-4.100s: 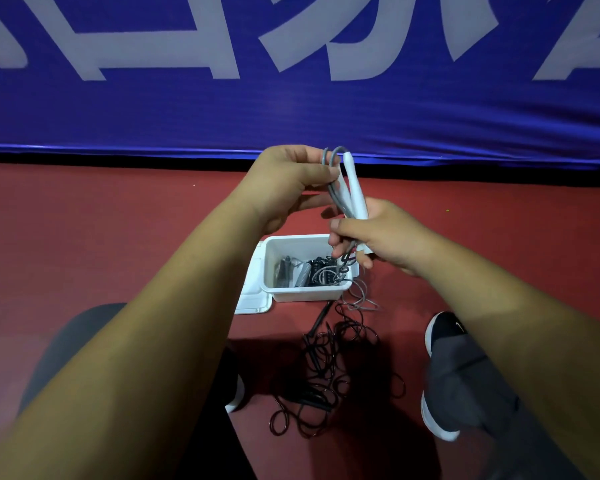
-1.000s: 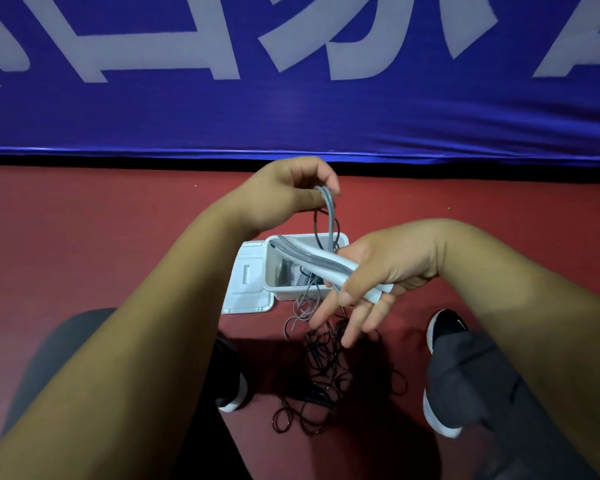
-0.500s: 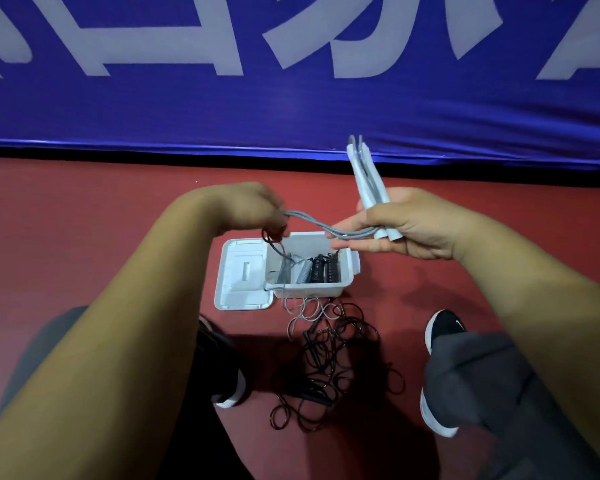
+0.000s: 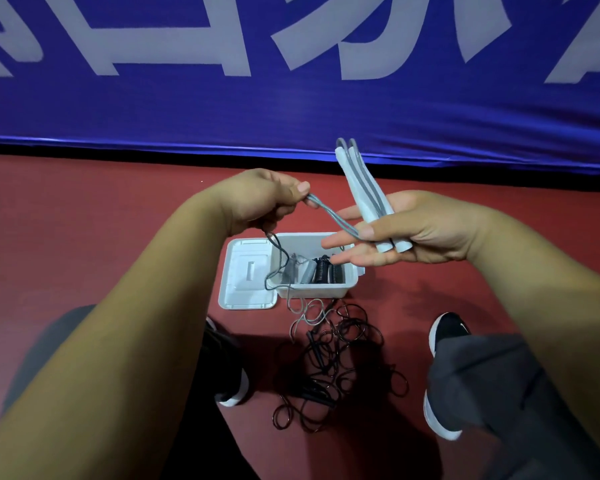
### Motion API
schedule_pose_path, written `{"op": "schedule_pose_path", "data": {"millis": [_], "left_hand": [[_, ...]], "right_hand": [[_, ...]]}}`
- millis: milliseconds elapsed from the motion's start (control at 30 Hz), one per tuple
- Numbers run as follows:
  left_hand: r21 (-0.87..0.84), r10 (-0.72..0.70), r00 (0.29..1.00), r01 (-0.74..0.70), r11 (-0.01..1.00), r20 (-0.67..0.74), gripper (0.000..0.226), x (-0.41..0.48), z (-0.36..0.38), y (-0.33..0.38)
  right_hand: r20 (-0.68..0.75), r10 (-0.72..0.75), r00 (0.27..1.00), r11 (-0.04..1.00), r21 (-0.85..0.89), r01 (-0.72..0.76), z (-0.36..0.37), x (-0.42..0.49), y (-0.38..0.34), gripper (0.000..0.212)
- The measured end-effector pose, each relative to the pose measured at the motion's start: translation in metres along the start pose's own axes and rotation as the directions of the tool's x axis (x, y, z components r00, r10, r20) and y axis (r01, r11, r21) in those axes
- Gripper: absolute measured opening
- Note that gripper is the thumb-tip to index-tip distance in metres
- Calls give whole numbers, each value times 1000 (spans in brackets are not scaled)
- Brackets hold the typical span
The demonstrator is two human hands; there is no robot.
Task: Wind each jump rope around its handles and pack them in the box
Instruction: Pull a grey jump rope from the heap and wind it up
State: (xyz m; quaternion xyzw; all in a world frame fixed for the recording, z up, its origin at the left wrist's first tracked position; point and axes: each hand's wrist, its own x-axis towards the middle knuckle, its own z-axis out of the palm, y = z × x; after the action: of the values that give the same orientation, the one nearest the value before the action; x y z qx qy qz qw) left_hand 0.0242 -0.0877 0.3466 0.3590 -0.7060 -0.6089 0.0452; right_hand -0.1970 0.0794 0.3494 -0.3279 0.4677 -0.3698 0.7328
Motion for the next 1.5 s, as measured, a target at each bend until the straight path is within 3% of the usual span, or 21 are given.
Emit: {"op": "schedule_pose_path", "data": {"millis": [167,333,533,667,867,1067,1133,1233,1300,1367,1500], "left_hand": [[-66,41,997,-37,997,61,30,5,14,2],[-35,107,978,-103,994,177,23,7,25,5],[116,122,952,-160,980,281,23,0,37,21],[145,165,953,-206,968,254,18,0,42,28],[229,140,965,-191,955,221,14,-1,39,35],[304,35,997,-52,951,62,23,0,34,32],[378,-37,998,17,925,46,25,-1,33,29],[453,-186,981,141,880,55,45,-1,33,22],[321,-241,970,217,922,39,61,3,37,14],[67,-247,969,245,967,17,70,8,44,8],[-195,-180,982,165,967,-60,53,16,56,2]], "right_hand": [[193,151,970,987,-87,-136,-1,3,8,54],[259,303,917,936,-261,-235,12,7,17,55],[220,474,853,813,-481,-328,20,10,18,33],[87,499,862,786,-465,-408,14,13,23,27],[-155,380,912,821,-397,-409,-1,21,32,25],[-373,144,917,906,-324,-274,-11,38,33,33],[-398,94,913,914,-328,-237,-12,41,32,34],[-416,20,909,922,-344,-178,-8,44,30,34],[-417,-42,908,922,-366,-126,-3,46,28,31],[-414,-94,906,914,-396,-86,1,48,26,29],[-384,-155,910,901,-432,-29,6,52,24,21]]}}
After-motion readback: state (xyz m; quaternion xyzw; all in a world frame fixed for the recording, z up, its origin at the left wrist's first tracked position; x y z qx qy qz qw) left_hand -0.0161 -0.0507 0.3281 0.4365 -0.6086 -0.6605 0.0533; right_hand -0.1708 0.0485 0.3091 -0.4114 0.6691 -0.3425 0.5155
